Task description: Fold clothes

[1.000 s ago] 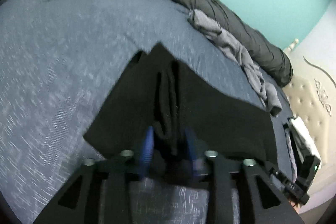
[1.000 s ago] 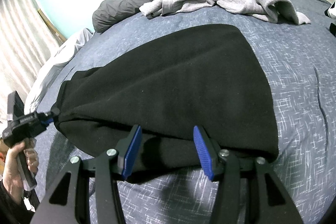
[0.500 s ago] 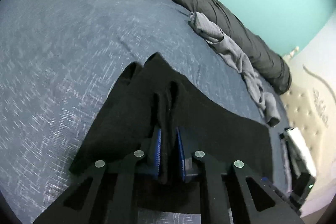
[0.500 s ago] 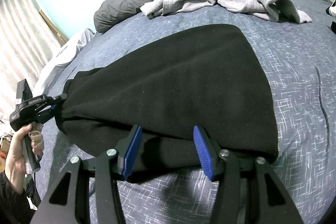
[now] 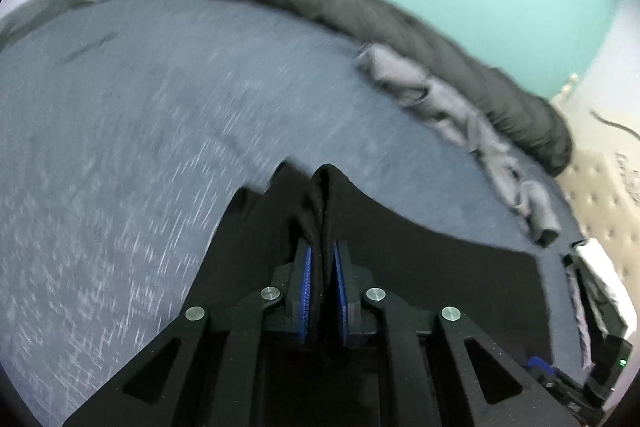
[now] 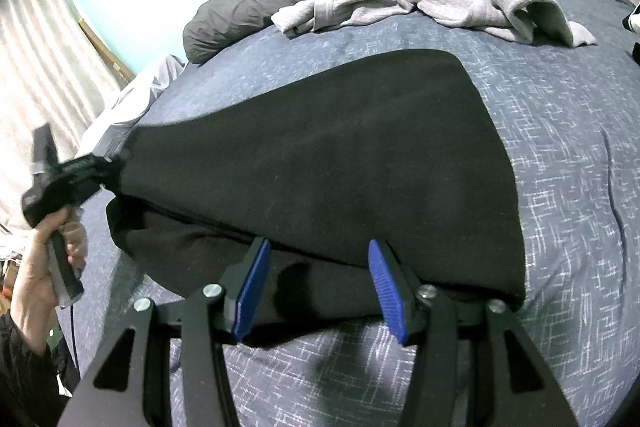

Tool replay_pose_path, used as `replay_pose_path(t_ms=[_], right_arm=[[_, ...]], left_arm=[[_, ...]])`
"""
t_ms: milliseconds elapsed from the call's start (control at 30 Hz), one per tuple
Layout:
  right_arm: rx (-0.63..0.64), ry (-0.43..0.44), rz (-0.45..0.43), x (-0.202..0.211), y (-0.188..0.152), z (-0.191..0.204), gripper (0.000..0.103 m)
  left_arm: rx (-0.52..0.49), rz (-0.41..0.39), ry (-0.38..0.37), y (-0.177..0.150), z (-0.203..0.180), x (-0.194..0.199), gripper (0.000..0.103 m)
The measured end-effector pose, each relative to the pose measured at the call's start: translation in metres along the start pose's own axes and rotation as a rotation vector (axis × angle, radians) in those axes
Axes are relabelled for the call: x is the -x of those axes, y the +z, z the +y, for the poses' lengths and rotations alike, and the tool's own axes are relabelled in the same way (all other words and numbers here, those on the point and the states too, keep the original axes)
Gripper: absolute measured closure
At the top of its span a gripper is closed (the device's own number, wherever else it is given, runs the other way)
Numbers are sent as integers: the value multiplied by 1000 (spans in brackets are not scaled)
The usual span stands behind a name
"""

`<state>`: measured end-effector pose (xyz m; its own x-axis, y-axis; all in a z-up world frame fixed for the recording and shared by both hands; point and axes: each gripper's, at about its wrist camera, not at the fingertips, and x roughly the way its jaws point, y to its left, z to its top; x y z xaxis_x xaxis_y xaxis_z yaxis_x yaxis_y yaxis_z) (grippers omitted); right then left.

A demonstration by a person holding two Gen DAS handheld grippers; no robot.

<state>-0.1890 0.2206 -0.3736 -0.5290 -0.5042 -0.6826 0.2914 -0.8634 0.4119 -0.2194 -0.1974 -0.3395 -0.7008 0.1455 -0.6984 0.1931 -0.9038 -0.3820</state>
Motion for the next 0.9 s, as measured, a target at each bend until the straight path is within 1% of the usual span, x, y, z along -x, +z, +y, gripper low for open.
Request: replay_pose_path(t_ms=[33,67,133,167,233,333,400,467,567,700,767,800,867,900], right_arm=[[-1,0,0,0,1,0,51],[-1,1,-1,1,1,-1,51],[-6,-3,-15,5,3,-2,51],[-9,-6,-27,8,4,-2,51],[-19,-15,-53,13,6,-4,51],[-37,-29,-91,20,10,-8,51],[-49,-37,-110,23,11,-10,51],[-57,-41,-112,23,10,-11,51],[-65,-48,-114,21,9,-13,51],[-28,-32,-100,18,9,5,52],[-7,-22,-92,16,8,15,66],[4,-17,-88,15,8,20,69],[24,-8,-80,13,8,30,76],[35,-3,-76,12,8,35,78]], left_arm=[[14,19,9,-3,4,-5,89],[22,21,9,-4,6,-5,87],[12,-1,15,-3,6,2,83],[10,-17,28,-2,6,7,79],[16,-49,59,-1,8,17,79],[44,-80,62,-3,16,32,79],[40,-107,64,-6,17,43,79],[25,-122,66,-8,15,51,79],[18,-141,41,-15,11,59,79],[-37,-129,49,-24,0,55,79],[-42,-121,50,-30,-1,52,79],[-43,-114,45,-31,0,51,79],[-44,-101,36,-34,1,50,79],[-40,-98,35,-35,2,51,79]])
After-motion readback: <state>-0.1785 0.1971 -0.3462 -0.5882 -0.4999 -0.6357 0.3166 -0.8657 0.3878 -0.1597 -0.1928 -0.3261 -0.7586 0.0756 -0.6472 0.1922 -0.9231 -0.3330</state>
